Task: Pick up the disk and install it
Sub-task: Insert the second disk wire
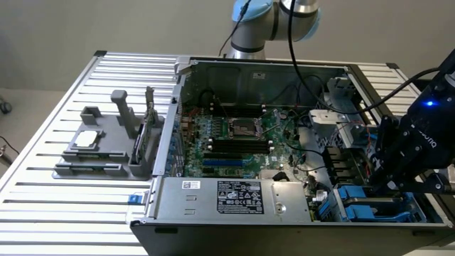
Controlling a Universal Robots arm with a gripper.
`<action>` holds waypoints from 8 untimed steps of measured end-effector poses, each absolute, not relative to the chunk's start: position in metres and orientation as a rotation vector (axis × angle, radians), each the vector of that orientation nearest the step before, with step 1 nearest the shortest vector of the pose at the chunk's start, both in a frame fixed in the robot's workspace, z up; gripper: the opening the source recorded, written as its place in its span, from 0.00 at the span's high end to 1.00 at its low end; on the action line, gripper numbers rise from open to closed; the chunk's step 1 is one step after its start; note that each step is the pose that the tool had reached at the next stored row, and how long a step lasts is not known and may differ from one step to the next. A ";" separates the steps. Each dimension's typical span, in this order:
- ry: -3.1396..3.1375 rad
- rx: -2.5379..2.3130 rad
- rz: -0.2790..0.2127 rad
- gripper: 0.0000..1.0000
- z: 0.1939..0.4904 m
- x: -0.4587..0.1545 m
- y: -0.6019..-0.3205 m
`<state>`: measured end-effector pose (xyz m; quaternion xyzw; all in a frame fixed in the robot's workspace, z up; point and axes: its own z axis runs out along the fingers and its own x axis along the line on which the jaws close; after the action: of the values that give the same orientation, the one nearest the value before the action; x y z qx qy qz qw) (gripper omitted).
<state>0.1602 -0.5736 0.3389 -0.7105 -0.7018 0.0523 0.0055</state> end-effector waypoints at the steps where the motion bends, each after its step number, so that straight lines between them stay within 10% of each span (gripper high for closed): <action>1: -2.197 -2.224 0.164 0.75 0.341 0.160 -0.574; 8: -2.195 -2.221 0.160 0.75 0.351 0.160 -0.574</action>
<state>0.1596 -0.5737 0.3506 -0.7103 -0.7020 0.0511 0.0075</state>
